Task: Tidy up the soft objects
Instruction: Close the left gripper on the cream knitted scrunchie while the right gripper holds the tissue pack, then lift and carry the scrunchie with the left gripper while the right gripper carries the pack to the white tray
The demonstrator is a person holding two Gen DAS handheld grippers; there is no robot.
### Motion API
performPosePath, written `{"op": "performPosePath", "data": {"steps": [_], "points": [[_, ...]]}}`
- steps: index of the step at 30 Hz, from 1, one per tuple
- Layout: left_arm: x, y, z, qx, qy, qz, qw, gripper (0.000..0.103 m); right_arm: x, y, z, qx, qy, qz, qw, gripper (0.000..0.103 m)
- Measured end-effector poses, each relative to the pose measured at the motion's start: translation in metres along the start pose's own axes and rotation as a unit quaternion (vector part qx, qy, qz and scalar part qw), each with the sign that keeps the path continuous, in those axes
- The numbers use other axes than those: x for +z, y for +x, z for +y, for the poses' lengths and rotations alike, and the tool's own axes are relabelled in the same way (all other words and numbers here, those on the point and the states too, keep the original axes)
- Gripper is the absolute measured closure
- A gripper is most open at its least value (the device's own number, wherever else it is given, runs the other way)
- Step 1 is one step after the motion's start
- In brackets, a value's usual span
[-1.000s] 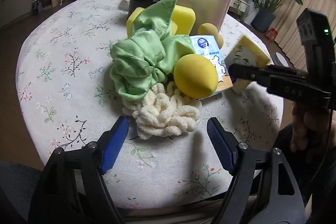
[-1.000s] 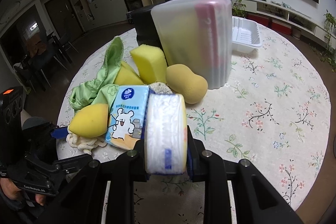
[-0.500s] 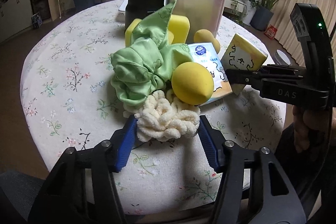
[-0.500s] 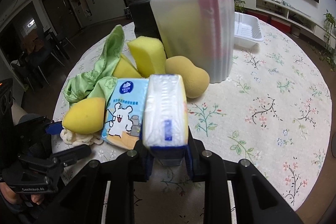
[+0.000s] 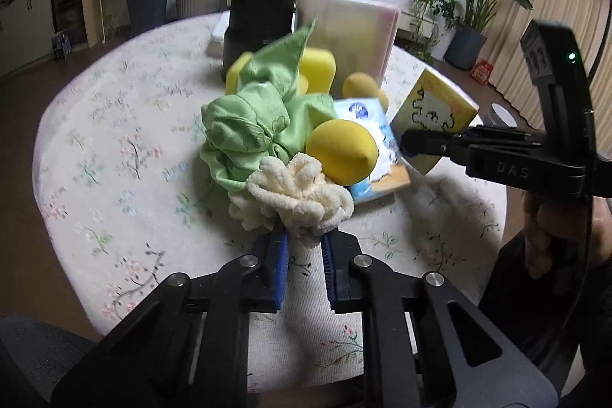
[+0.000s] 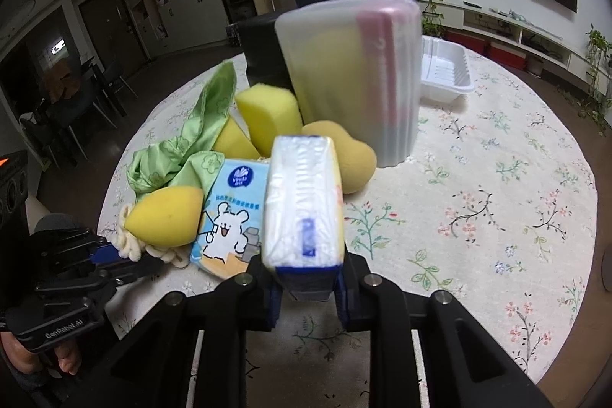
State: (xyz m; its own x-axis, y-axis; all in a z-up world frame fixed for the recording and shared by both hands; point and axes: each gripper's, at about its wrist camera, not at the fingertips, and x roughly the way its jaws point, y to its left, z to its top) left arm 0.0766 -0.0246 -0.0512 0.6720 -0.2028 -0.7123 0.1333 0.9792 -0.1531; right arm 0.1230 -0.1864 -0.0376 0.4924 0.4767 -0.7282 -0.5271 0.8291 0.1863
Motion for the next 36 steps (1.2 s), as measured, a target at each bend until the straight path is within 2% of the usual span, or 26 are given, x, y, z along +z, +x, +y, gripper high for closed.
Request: {"op": "performPosePath", "data": {"steps": [8,17,20,25,30,36], "points": [[-0.003,-0.013,-0.002,-0.018,0.001,-0.007,0.9998,0.092,-0.001,-0.011,-0.005,-0.007,0.012,-0.020,1.000,0.080],[0.002,-0.044,0.007,-0.037,-0.006,-0.038,0.9986,0.092,-0.010,-0.023,-0.007,-0.007,0.031,-0.034,0.999,0.080],[0.011,-0.054,0.022,-0.043,-0.017,-0.050,0.9977,0.092,-0.015,-0.030,-0.009,-0.002,0.049,-0.038,0.998,0.080],[0.030,-0.070,0.047,-0.032,-0.025,-0.073,0.9965,0.092,-0.020,-0.045,-0.019,-0.002,0.080,-0.044,0.996,0.080],[0.038,-0.057,0.071,-0.020,-0.034,-0.076,0.9963,0.092,-0.013,-0.049,-0.027,-0.029,0.083,-0.043,0.995,0.080],[0.055,-0.049,0.088,-0.031,-0.039,-0.078,0.9957,0.092,0.001,-0.051,-0.033,-0.042,0.074,-0.042,0.995,0.080]]}}
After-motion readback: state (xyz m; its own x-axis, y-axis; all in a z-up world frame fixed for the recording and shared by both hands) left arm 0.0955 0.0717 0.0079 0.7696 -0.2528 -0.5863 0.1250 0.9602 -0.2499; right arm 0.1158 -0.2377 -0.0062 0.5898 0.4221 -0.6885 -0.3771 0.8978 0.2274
